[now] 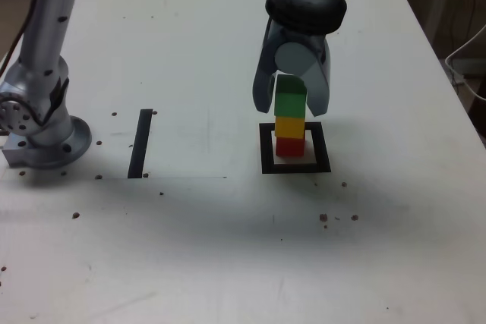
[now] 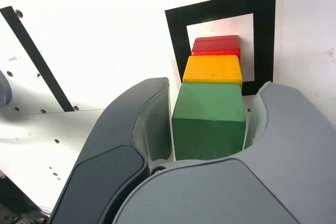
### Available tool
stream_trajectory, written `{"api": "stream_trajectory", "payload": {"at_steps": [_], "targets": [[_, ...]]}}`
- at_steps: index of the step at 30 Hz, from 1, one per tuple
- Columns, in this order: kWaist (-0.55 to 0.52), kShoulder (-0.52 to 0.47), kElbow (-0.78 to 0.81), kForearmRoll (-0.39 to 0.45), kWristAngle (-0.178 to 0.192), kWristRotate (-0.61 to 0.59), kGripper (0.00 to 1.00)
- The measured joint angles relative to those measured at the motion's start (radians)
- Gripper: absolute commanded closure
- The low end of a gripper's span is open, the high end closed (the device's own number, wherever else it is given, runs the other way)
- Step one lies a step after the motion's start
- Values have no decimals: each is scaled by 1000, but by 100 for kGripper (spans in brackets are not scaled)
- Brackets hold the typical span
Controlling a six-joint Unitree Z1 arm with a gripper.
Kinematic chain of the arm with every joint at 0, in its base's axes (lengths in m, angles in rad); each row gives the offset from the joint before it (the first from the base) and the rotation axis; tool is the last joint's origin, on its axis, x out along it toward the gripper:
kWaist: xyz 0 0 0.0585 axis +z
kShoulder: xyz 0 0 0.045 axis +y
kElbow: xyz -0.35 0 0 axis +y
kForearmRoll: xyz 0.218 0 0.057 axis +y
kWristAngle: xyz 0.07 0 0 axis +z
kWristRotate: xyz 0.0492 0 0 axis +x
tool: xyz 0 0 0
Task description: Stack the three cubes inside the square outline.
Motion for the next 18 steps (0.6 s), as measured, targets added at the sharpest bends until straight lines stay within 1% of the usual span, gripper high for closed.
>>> {"api": "stream_trajectory", "payload": {"at_steps": [2, 9, 18], "targets": [[0, 0, 0, 0, 3, 0, 1], [0, -4, 0, -2, 14, -1, 1], [0, -51, -1, 4, 23, -5, 1]]}}
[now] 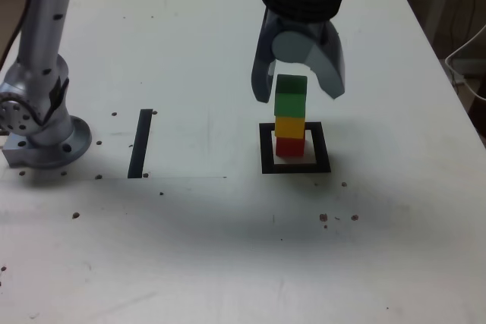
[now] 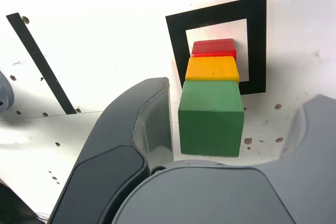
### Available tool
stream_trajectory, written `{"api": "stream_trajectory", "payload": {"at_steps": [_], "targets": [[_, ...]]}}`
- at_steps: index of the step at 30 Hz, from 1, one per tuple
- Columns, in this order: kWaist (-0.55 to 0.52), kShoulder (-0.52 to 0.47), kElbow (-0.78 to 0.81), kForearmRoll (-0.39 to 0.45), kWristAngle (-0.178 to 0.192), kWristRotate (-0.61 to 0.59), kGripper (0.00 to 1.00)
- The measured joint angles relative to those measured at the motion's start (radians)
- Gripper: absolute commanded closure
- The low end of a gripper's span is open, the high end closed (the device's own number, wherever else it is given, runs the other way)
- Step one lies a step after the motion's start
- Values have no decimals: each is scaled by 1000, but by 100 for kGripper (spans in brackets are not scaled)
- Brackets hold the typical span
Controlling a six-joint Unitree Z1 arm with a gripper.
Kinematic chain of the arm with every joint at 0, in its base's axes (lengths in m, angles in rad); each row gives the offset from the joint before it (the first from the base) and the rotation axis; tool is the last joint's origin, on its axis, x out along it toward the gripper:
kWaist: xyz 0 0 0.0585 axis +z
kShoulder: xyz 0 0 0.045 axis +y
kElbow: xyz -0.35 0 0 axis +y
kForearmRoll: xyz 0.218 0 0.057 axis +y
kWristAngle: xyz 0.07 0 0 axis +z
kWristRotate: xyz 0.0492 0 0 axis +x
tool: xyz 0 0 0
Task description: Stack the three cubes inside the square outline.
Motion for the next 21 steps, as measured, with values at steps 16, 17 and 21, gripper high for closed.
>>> {"api": "stream_trajectory", "payload": {"at_steps": [16, 17, 21], "targets": [[29, -297, 110, 22, 9, 0, 1], [31, -310, 127, 23, 6, 0, 1], [34, -352, 208, 22, -4, 0, 1]]}}
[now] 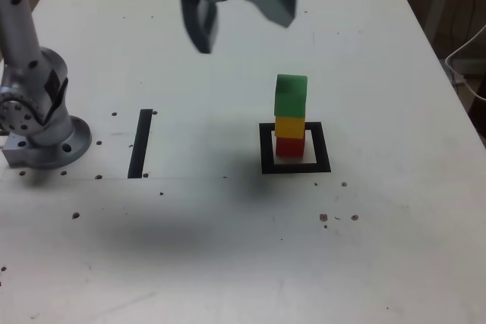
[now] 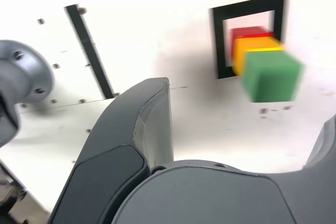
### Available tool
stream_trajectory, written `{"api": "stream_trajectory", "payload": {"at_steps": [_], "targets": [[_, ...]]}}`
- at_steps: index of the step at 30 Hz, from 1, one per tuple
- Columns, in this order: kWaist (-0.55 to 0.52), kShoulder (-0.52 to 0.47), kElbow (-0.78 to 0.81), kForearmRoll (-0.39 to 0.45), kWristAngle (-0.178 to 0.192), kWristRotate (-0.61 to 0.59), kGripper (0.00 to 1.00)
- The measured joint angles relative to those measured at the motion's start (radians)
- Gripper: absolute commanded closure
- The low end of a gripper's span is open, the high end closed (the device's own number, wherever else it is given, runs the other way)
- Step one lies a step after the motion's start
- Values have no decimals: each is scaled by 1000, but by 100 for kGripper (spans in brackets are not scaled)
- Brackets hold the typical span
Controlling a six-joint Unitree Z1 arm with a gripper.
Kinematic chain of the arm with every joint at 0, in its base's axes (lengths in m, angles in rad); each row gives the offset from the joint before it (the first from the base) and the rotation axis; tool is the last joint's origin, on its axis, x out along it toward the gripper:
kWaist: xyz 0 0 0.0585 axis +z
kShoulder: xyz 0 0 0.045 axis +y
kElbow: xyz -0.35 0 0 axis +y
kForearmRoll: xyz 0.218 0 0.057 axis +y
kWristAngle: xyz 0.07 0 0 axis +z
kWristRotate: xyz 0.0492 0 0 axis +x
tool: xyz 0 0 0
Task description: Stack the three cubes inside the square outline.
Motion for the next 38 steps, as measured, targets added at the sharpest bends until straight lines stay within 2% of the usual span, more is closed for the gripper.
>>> {"api": "stream_trajectory", "payload": {"at_steps": [8, 17, 23, 27, 38], "targets": [[1, -55, 153, -16, -1, 0, 1], [7, -70, 369, -109, -17, 0, 1], [18, -68, 497, -192, -10, -1, 1], [18, -59, 556, -240, -6, -3, 1], [18, -50, 643, -301, 12, -50, 1]]}}
